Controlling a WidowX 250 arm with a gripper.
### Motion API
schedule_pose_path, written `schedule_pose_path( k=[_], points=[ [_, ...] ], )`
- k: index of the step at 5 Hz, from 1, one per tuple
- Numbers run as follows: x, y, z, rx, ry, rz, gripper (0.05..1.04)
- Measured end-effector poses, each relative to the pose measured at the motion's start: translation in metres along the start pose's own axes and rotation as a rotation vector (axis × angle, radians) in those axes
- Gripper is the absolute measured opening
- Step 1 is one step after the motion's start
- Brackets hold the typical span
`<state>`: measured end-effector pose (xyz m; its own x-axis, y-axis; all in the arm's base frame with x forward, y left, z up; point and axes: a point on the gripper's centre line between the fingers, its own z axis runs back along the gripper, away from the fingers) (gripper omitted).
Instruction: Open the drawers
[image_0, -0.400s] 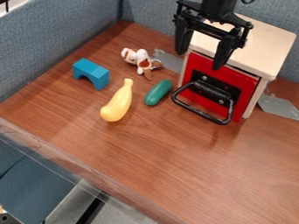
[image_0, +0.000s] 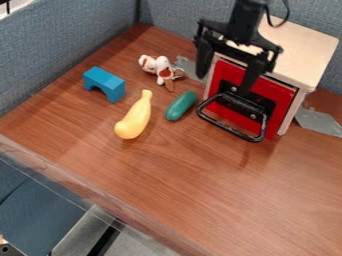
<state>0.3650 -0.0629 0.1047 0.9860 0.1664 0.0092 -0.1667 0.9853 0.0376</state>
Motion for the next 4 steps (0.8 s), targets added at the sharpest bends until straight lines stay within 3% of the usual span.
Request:
schedule_pose_path(
  k=[2, 3, 4],
  points=[
    [0.008, -0.023, -0.011, 0.003, -0.076, 0.38, 1.0],
    [0.008, -0.039, -0.02, 0.062, -0.103, 0.498, 1.0],
    [0.006, -0.034, -0.029, 0.064, -0.097, 0.535, 1.0]
  ],
)
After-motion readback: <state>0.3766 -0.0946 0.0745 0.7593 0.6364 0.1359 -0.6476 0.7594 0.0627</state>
